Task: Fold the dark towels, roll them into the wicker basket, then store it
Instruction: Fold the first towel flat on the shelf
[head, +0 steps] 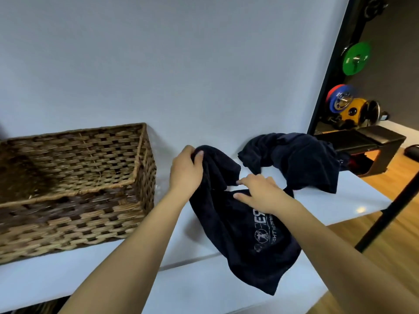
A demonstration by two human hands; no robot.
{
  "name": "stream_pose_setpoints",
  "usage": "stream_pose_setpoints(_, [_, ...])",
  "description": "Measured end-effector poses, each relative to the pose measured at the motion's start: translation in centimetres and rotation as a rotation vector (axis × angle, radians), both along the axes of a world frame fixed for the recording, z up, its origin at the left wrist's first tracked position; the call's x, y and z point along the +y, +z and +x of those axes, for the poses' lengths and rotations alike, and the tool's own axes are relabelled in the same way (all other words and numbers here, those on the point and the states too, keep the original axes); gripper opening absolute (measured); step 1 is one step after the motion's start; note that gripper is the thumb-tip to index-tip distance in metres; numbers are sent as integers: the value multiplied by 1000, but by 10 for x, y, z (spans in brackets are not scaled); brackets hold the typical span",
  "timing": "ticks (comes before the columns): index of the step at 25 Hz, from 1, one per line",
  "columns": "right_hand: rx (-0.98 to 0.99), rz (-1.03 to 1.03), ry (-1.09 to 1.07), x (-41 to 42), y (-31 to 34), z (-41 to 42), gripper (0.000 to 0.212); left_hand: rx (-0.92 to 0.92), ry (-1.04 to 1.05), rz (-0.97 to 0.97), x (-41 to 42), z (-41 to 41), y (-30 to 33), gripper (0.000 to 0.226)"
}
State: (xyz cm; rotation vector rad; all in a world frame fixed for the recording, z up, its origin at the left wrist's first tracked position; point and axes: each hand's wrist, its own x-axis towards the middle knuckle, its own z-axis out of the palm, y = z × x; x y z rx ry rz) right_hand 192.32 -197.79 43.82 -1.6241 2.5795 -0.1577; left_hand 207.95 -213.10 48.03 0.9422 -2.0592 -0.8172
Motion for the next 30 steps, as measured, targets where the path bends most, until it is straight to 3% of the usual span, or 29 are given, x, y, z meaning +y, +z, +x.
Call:
stream_pose_setpoints(1, [-127,5,18,-5,-2,-2,63,148,32,42,-2,-5,10,20])
stream_pose_setpoints(2, [-162,47,16,-10,-5,-5,66,174,40,77,-5,-8,16,15])
stream_pose_setpoints(3, [-133,68,6,-14,-7,-8,65,78,23,88,-9,-10,18,17])
stream_pose_setpoints(6, [-68,75,9,-22,-7,-13,36,-671,43,39,-15,-2,0,57])
stream_pose_setpoints(8, [-191,47,26,-27,-6,-16,12,-948,90,71,-10,8,-16,79])
stream_pose_setpoints(11, [-452,-199,-54,-31,0,-23,19,-1025,112,147,6,12,-18,104])
stream_pose_setpoints(14, [-608,-491,-169,-35,7,-25,9,-1009,99,151,22,4,-12,112])
stream_pose_setpoints(16, [-618,-383,-132,-36,8,-22,5,-1067,62,89,32,0,-10,103])
stream_pose_setpoints(18, [-610,-138,-66,-32,5,-17,13,-1119,-4,59,43,-5,-15,84])
stream_pose_setpoints(21, [-473,-10,-19,-27,-4,-14,27,-1132,-50,-26,50,-9,-23,47])
stream_pose_setpoints(23, [-412,-91,-61,-23,-5,-15,30,-1112,-23,-57,45,-4,-24,17])
stream_pose_setpoints(24, [-407,-182,-101,-21,-5,-16,30,-1078,1,-59,40,1,-23,15])
stream_pose_setpoints(26, [-464,-451,-232,-16,2,-21,25,-905,55,-74,26,13,-15,17])
stream_pose_setpoints(28, [-562,-734,-350,-8,10,-33,26,-587,140,-148,15,23,-9,9])
stream_pose_setpoints(30, [-677,-816,-396,1,13,-43,26,-324,190,-166,12,28,-6,9])
